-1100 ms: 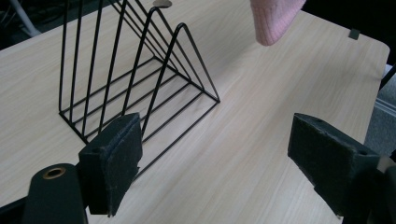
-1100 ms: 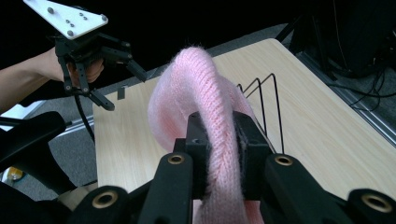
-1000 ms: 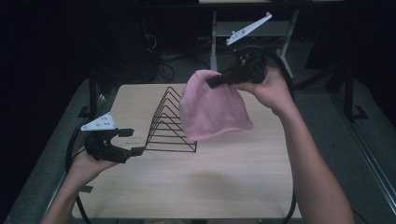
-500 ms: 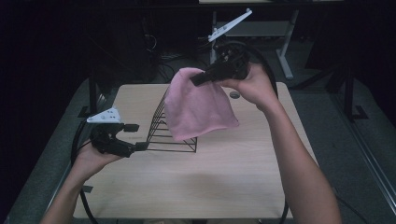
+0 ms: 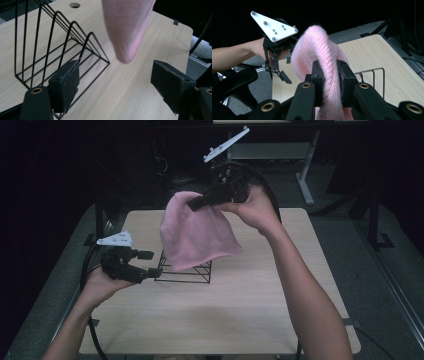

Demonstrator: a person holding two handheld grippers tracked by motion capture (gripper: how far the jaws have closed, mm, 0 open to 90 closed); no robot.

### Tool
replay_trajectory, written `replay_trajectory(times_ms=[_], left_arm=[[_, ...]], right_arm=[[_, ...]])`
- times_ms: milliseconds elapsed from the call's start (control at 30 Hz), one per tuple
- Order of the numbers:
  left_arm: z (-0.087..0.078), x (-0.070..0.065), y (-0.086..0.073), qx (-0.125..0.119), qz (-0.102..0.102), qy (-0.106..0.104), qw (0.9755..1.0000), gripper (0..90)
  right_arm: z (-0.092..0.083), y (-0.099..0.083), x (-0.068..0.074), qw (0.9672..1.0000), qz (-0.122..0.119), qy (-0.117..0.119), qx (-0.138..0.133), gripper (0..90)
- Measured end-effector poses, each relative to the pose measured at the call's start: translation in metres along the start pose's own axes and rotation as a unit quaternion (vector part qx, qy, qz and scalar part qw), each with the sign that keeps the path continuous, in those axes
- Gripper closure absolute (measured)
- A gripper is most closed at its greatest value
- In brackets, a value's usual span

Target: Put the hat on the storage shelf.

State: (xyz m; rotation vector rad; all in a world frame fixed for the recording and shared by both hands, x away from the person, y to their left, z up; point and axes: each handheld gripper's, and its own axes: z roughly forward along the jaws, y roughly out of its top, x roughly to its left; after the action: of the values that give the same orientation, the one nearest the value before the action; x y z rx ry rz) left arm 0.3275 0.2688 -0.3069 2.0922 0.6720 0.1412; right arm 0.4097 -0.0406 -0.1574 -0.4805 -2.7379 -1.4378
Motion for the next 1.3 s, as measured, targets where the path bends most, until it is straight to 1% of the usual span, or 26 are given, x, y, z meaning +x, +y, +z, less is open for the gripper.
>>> replay_trajectory(times_ms=[100,133,167,233,267,333,400,467,533,567,600,633,667,700,767,800,833,900,933,967,1067,1133,1167,1300], left_arm=[[0.001,0.002,0.003,-0.003,-0.008,-0.009,0.9999,24.6],[0.001,0.003,0.004,0.001,-0.005,-0.009,0.9999,25.9],[0.002,0.004,0.004,0.004,-0.006,-0.01,0.9999,26.3],[0.005,0.005,0.005,0.012,-0.002,-0.02,0.9997,29.8],[0.006,0.005,0.005,0.015,0.0,-0.021,0.9997,31.4],[0.006,0.006,0.005,0.016,0.002,-0.022,0.9996,33.8],[0.006,0.008,0.005,0.013,0.004,-0.027,0.9995,38.1],[0.006,0.012,0.006,0.008,-0.002,-0.032,0.9995,43.0],[0.005,0.016,0.006,0.0,-0.026,-0.045,0.9986,46.4],[0.004,0.018,0.007,-0.003,-0.032,-0.05,0.9983,51.0],[0.003,0.019,0.007,-0.005,-0.032,-0.051,0.9982,54.8],[0.002,0.021,0.007,-0.006,-0.034,-0.051,0.9981,58.2],[0.001,0.022,0.007,-0.005,-0.033,-0.05,0.9982,63.0],[0.001,0.023,0.007,-0.008,-0.037,-0.049,0.9981,66.3],[-0.003,0.028,0.009,-0.007,-0.035,-0.043,0.9984,71.6],[-0.003,0.029,0.01,-0.01,-0.037,-0.04,0.9985,74.7],[-0.005,0.031,0.011,-0.015,-0.041,-0.036,0.9984,75.3],[-0.007,0.035,0.012,-0.019,-0.045,-0.038,0.9981,78.4],[-0.008,0.036,0.013,-0.017,-0.042,-0.028,0.9986,79.2],[-0.009,0.037,0.014,-0.015,-0.039,-0.024,0.9988,80.2],[-0.011,0.043,0.017,-0.013,-0.041,-0.016,0.9989,80.2],[-0.013,0.047,0.02,-0.018,-0.046,-0.013,0.9987,80.3],[-0.014,0.049,0.02,-0.018,-0.045,-0.012,0.9987,81.0],[-0.014,0.055,0.027,-0.015,-0.045,-0.001,0.9989,81.1]], right_arm=[[0.005,0.005,0.001,1.0,-0.008,0.004,0.001,77.8],[0.006,0.007,0.002,1.0,-0.008,0.004,0.001,77.8],[0.008,0.008,0.002,0.9999,-0.014,0.004,0.001,77.7],[0.011,0.011,0.002,0.9999,-0.013,0.006,-0.001,77.6],[0.013,0.012,0.002,0.9999,-0.015,0.009,-0.002,77.6],[0.016,0.013,0.002,0.9999,-0.012,0.01,-0.001,77.6],[0.02,0.015,0.002,0.9998,-0.016,0.012,0.0,77.6],[0.023,0.017,0.003,0.9997,-0.015,0.017,0.0,77.6],[0.025,0.018,0.003,0.9996,-0.019,0.018,-0.003,77.6],[0.026,0.019,0.004,0.9996,-0.018,0.022,-0.004,77.6],[0.027,0.02,0.004,0.9995,-0.021,0.022,-0.004,77.6],[0.027,0.021,0.005,0.9996,-0.019,0.023,-0.004,77.6],[0.028,0.022,0.005,0.9995,-0.021,0.023,-0.005,77.5],[0.029,0.022,0.004,0.9995,-0.024,0.022,-0.006,77.6],[0.029,0.023,0.003,0.9995,-0.02,0.022,-0.009,77.5],[0.03,0.024,0.002,0.9994,-0.024,0.021,-0.012,77.4],[0.03,0.024,0.002,0.9994,-0.021,0.023,-0.013,77.4],[0.03,0.024,-0.001,0.9992,-0.022,0.024,-0.022,77.5],[0.029,0.024,-0.002,0.9992,-0.017,0.025,-0.025,77.5],[0.03,0.024,-0.004,0.9993,-0.016,0.024,-0.024,77.6],[0.03,0.024,-0.009,0.9993,-0.011,0.021,-0.027,77.6],[0.029,0.024,-0.013,0.9993,-0.007,0.019,-0.032,77.6],[0.028,0.023,-0.015,0.9992,-0.008,0.015,-0.035,77.5],[0.027,0.023,-0.021,0.9991,0.003,0.008,-0.041,77.6]])
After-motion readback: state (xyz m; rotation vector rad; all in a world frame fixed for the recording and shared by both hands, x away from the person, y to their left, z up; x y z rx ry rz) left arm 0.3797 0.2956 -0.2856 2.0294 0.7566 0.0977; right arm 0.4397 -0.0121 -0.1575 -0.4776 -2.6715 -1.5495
